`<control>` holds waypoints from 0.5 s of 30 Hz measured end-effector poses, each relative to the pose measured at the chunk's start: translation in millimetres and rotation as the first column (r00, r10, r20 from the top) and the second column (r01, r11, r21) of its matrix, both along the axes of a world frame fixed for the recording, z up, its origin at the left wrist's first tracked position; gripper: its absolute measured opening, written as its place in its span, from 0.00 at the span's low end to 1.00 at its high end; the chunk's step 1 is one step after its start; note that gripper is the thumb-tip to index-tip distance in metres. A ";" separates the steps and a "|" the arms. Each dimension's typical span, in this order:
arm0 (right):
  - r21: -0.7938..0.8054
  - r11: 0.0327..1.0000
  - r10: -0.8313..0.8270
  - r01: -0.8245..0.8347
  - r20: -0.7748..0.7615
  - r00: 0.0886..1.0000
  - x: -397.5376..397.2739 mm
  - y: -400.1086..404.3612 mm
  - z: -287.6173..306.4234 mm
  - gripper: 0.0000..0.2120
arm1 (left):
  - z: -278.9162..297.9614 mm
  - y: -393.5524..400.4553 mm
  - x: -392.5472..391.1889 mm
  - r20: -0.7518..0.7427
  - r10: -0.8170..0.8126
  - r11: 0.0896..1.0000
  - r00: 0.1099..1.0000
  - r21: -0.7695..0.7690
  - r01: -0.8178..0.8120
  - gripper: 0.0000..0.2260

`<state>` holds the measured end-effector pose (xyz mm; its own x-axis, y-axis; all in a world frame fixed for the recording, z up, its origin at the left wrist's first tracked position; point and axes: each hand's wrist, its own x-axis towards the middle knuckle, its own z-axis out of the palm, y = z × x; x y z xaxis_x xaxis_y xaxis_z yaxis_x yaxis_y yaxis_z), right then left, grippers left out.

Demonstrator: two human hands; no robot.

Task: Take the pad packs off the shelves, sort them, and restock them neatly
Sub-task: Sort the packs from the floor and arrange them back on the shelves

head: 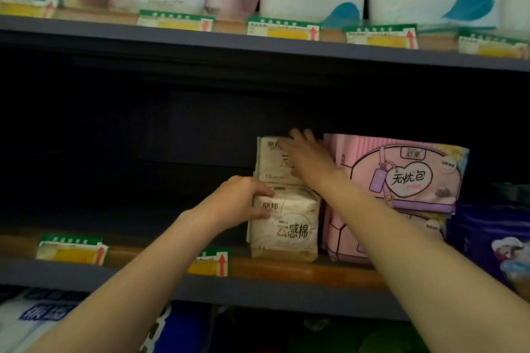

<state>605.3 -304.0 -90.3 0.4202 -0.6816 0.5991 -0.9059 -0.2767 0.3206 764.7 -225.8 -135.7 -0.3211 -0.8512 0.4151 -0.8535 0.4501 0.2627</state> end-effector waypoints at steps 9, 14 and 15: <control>0.220 0.975 -0.022 -0.009 0.140 0.990 6.7 -12.0 4.9 0.23 | -4.3 -10.2 -10.3 0.074 0.072 0.997 0.995 -0.034 -0.070 0.19; -0.096 0.964 0.264 -0.247 0.408 0.874 -20.3 70.5 -19.4 0.20 | -16.0 -1.1 -12.2 0.090 0.125 0.992 0.988 -0.035 -0.122 0.17; -0.161 0.941 0.337 -0.297 0.396 0.854 -28.5 93.8 -35.2 0.18 | -22.2 5.9 -12.6 0.087 0.156 0.985 0.984 -0.091 -0.148 0.17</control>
